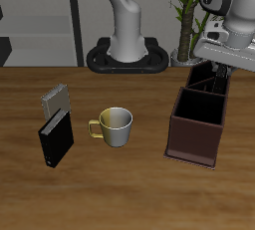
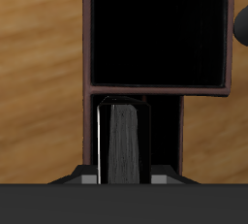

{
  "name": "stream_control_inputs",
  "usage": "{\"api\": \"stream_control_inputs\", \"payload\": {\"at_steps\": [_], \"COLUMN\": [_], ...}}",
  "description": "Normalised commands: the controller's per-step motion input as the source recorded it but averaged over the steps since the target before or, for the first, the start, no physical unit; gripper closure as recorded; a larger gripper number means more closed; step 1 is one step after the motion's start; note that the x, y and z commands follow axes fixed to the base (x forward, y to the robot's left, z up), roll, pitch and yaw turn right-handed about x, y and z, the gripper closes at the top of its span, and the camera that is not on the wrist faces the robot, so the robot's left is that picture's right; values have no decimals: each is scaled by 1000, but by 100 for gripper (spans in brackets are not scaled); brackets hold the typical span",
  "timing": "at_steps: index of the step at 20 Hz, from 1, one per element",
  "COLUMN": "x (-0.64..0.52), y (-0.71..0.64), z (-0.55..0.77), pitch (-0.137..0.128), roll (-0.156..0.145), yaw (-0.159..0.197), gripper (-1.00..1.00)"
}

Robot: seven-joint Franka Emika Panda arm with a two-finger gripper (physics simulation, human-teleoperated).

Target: Place the left black book into the left desk caddy's back compartment

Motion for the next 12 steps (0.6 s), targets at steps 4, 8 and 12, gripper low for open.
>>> {"api": "stream_control_inputs", "payload": {"at_steps": [4,8,12], "x": [153,50,64], "y": [-72,47,-32], "z": [-427,-327,-187], "pitch": [75,3,55], "roll": [-28,7,33], "yaw": [-8,22,-13], "gripper": [100,100,-100]}}
